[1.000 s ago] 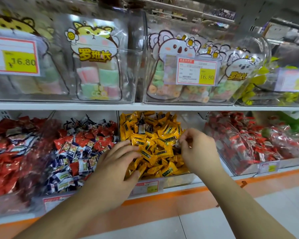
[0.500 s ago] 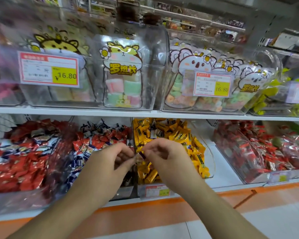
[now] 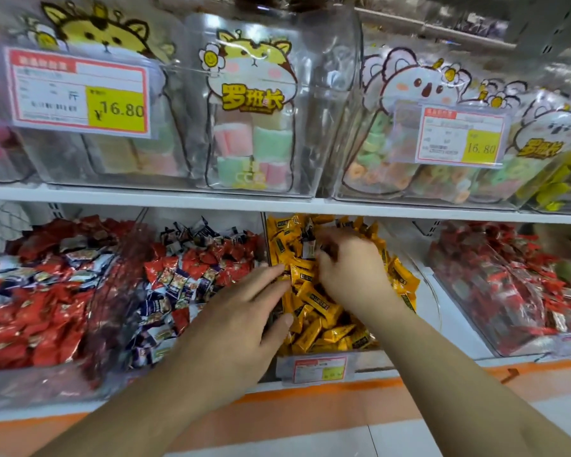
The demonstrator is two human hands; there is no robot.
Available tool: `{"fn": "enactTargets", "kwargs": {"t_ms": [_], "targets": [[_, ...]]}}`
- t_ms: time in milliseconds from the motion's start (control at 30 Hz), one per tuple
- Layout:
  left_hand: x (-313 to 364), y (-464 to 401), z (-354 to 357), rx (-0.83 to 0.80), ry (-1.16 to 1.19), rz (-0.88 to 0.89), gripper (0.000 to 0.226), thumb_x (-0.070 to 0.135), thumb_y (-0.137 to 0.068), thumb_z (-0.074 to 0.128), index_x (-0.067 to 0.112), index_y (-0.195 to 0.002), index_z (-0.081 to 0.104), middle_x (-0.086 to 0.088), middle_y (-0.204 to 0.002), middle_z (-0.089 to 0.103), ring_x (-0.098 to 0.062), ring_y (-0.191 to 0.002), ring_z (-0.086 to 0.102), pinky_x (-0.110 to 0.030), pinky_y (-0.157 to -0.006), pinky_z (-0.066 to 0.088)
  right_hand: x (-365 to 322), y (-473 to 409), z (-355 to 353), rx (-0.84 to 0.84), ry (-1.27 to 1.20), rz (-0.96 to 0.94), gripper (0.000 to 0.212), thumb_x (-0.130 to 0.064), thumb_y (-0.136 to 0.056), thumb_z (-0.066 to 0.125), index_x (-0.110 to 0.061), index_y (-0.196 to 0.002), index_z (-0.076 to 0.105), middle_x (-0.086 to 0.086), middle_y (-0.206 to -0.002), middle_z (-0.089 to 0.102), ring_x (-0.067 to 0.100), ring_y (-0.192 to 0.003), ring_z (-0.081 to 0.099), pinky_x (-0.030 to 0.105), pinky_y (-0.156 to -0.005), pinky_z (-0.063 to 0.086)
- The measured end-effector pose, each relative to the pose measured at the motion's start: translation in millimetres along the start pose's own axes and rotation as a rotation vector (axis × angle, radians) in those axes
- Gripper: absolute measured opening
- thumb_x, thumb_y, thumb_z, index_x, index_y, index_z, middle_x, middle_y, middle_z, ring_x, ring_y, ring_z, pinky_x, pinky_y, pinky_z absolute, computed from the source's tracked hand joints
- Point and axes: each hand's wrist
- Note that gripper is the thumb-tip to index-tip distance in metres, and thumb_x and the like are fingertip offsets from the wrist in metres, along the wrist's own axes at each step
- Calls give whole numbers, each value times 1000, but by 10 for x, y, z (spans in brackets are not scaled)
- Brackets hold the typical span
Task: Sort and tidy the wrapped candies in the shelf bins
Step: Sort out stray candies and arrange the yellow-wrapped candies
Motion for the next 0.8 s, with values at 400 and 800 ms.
{"fn": "enactTargets", "kwargs": {"t_ms": [400, 800], "targets": [[-29, 13, 80, 29, 23, 12, 52, 56, -106, 28, 40, -155, 31, 35, -162, -3, 7, -152, -7, -17, -116, 10, 221, -242, 358, 46, 98, -5, 18, -23, -86, 75, -18, -103, 77, 6, -108, 71, 28, -108, 61, 37, -97, 48], [11, 45, 64, -26, 102, -26, 52, 57, -105, 34, 41, -154, 30, 38, -161, -9, -2, -153, 15, -34, -122, 27, 168, -123, 180, 82, -76, 89, 22, -5, -82, 73, -19, -98, 69, -5, -90, 63, 17, -83, 59, 25, -64, 41]]}}
Point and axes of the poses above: each hand's wrist, its own y-axis away from the middle knuckle, its own z-axis out of the palm, x = y × z
